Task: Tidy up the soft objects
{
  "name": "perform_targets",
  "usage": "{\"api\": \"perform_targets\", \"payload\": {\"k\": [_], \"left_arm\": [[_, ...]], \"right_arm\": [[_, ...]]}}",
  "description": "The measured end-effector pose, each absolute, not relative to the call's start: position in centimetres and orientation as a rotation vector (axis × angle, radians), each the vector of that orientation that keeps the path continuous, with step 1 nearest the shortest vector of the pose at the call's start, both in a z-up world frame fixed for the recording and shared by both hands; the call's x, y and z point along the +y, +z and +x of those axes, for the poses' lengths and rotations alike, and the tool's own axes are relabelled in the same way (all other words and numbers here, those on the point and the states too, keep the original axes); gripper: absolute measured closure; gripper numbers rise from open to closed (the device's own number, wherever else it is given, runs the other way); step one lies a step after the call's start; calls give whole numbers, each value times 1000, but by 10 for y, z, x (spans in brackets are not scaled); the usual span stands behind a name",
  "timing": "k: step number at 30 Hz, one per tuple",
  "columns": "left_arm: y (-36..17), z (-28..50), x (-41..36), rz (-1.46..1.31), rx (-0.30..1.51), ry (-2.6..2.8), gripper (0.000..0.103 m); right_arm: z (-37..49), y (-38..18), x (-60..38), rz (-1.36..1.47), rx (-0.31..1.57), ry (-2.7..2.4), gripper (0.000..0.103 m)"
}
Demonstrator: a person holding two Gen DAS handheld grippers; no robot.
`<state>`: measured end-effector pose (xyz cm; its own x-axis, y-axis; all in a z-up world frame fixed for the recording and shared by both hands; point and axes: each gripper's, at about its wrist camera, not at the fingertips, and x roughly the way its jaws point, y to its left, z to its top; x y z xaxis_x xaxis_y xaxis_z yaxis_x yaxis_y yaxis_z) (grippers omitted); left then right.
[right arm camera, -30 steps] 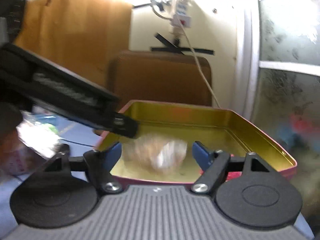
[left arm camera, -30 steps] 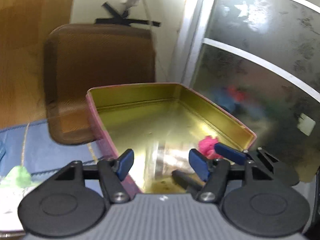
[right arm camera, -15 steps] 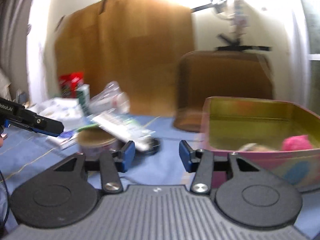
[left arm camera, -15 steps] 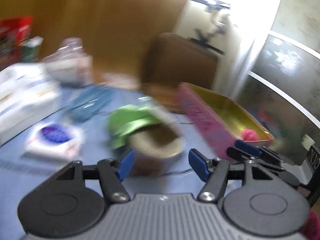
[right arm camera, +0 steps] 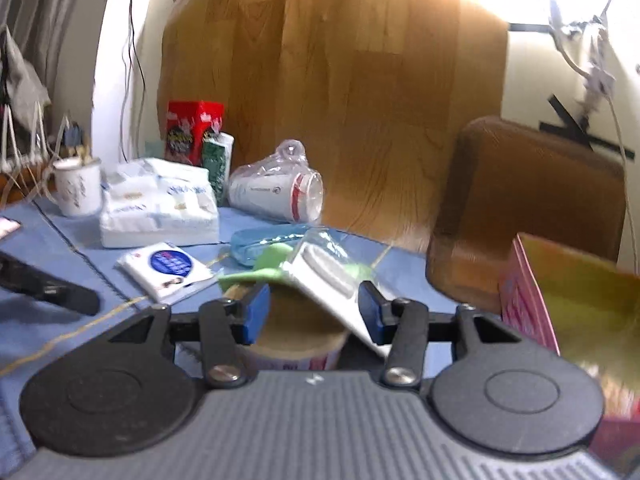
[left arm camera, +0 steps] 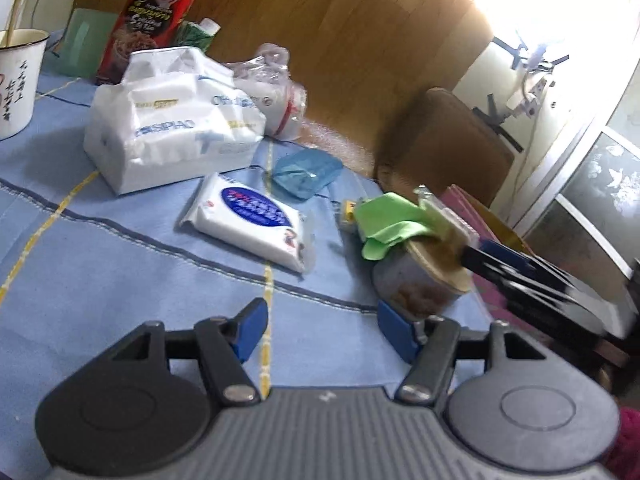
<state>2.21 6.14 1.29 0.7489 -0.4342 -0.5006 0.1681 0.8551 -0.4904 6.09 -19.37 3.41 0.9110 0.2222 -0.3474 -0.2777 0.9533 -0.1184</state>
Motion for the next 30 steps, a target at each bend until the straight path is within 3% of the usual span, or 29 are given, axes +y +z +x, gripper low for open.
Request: {"api": "perform_targets", "payload": {"k": [2,8,12,15,17,18,23,30], "left_arm": [[16,20,57,-430,635,-363,40],[22,18,46,-423,634,-440,40],[26,20,24,-397,650,-519,37],[28,22,-2,-355,667,-582,34],[28,23,-18,-327,681,-610,33],[27,24,-24,-316,690,-621,32],[21,27,-56,-252,751,-669,32],[11,32,-107,-118,800,-725,32]], "right_arm": [[68,31,-189,-219,321,234,82],[14,32,-212,-297,271,181,92],[-34,23,-236,-315,312,250,91],[-61,15,-251,-290,384,404,71],[-66,11,-262,-219,438,437,13],[-68,7,-267,-181,467,465,9],[-64,-3,-278,-25,499,475,9],[-55,-19,-268,-53,516,397,9]]}}
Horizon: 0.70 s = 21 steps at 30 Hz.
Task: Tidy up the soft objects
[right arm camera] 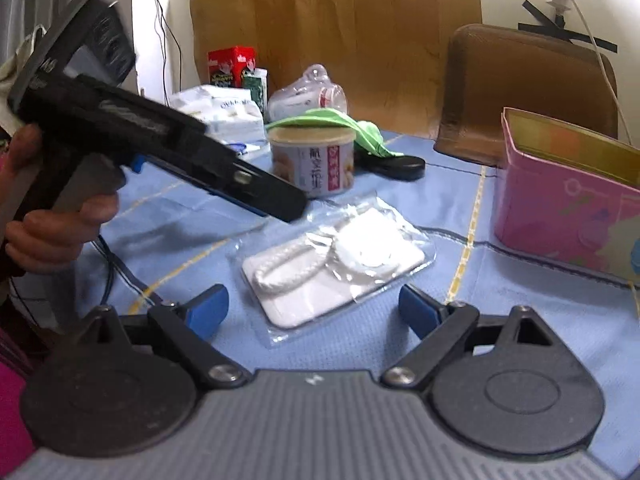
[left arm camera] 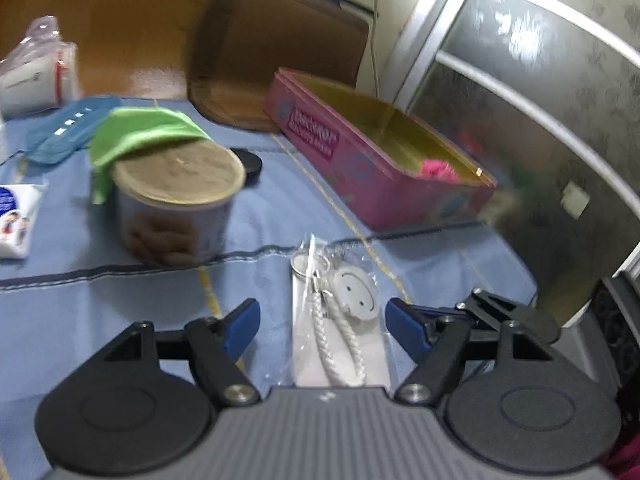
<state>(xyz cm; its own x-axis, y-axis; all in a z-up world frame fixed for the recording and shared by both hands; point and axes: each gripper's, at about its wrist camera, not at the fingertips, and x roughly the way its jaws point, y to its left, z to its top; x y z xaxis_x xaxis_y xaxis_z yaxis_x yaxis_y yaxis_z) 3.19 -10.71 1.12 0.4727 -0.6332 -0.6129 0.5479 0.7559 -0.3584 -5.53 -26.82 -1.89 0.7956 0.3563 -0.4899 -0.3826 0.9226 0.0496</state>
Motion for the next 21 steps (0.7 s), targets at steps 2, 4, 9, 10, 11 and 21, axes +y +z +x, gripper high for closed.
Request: {"api": "perform_targets", "payload": {"k": [2,4,9,10,11,21], "left_arm": [[3,33,-117,-120,801,-714,39],[2,33,-126,-118,823,-767,47],[9,29,-127,-137,822,-726,50],[12,28,-125,-152,813,-728,51],[16,28,-124,-164,804,-730,51],[60,40,-145,-155,689,-789,52]], "right_arm": [[-57,-26,-261,-106,494,373,9],[-58,-29,-258,-89,462,375,10],[-54,-30,-254,-50,414,332,15],[-56,-29,-253,-56,396,336,19],[-58,-27,-250,-76,377,332,23],[-51,-5,-254,-139,249,251,38]]}}
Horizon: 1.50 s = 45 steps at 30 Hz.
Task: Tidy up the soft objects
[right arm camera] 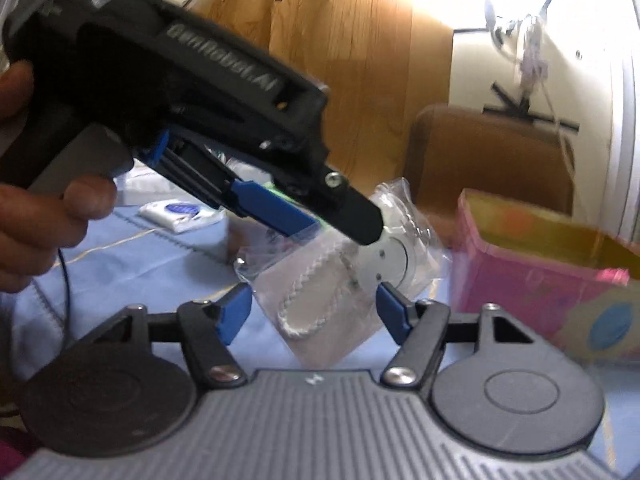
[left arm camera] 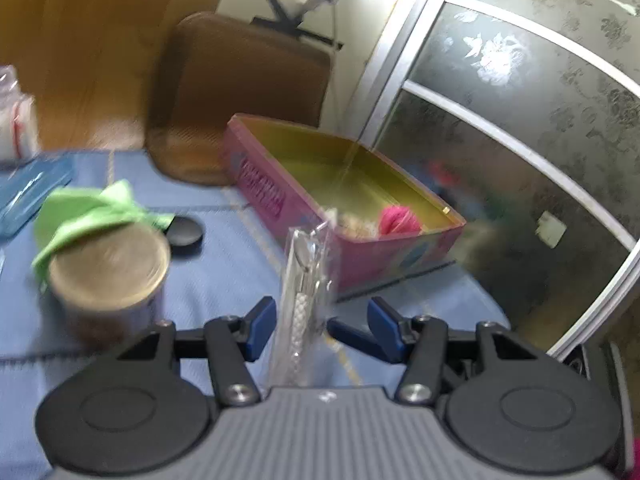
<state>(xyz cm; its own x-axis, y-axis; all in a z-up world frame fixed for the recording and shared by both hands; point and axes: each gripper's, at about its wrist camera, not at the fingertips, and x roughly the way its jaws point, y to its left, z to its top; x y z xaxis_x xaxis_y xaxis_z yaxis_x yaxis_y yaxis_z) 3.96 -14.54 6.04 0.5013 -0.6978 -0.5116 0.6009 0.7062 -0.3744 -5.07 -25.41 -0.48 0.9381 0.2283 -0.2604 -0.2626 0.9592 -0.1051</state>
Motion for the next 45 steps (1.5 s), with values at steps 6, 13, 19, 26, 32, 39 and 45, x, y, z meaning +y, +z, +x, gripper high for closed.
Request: {"api": "perform_targets", "payload": {"k": [6,13,19,26,32,39,45], "left_arm": [[91,56,-186,-99,629,-888,55],[88,68,-180,-43,601,-795,49],[56,73,-166,-81,732,-787,44],[27,70,-185,-13,817,-833,27],[3,67,-196,-42,888,-885,25],[6,38,-201,18,851,-854,54],[31,25,-184,6,777,-822,54]], "right_arm": [[-39,24,-270,-150,143,156,41],[-50,14,-293,-60,254,242,28],[-62,-5,-287,-56,339,202,23],[-84,-23,-308,6,421,97,13],[-78,-26,-302,51,465,145,13],[-59,-23,-283,41,431,104,19],[-70,-4,-275,-7,343,130,32]]}}
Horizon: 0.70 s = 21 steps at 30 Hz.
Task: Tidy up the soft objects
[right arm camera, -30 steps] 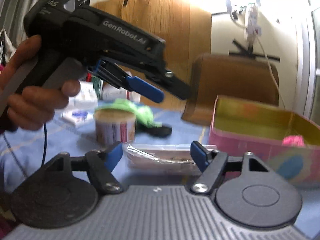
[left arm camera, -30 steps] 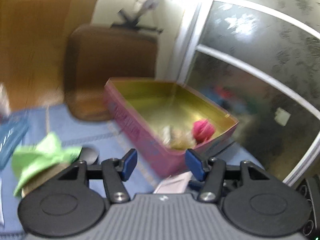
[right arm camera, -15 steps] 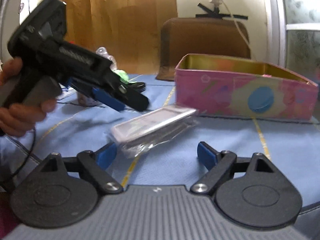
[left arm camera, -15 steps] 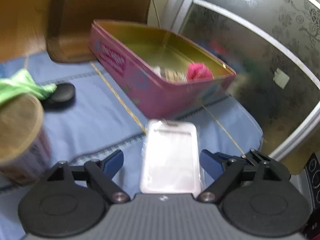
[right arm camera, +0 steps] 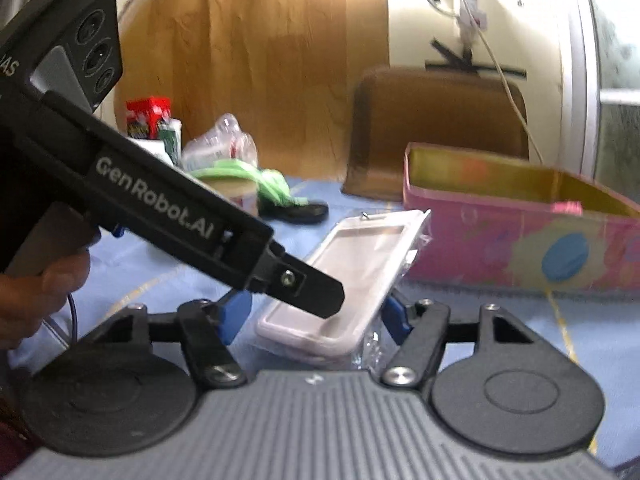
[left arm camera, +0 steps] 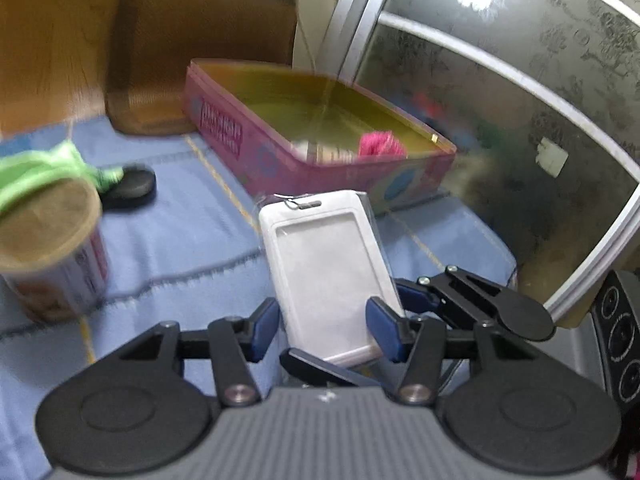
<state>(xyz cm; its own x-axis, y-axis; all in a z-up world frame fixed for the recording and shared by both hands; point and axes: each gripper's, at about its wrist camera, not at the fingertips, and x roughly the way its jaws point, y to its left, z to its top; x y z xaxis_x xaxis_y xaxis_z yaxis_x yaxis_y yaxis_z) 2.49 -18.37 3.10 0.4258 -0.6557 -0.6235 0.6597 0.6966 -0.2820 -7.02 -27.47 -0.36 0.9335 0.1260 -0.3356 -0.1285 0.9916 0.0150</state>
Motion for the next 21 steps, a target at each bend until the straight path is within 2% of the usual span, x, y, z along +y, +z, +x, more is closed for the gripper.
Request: {"api": "perform_targets", "payload": {"k": [9,10,11,13,16,20,21], "left_arm": [[93,87,-247,61,625,-820,53],[94,98,-256,56,616,-812,50],[95,111,-268,58,602,-792,48],[91,126,-285,86,582,-728,48],[88,126,-280,72,568,-666,51],[87,90,-225,-9,519,-733,49],[84,80,-209,-18,518,-748,49]], "right_arm": [[-16,46,-326,-62,217,25,29],[-3,50,-338,-52,219,9,25],[12,51,-349,-42,230,-3,12],[32,48,-364,-36,266,-45,7],[34,42,-374,-30,295,-130,7],[-7,36,-366,31,220,-110,8],[-18,35,-359,37,193,-102,13]]}}
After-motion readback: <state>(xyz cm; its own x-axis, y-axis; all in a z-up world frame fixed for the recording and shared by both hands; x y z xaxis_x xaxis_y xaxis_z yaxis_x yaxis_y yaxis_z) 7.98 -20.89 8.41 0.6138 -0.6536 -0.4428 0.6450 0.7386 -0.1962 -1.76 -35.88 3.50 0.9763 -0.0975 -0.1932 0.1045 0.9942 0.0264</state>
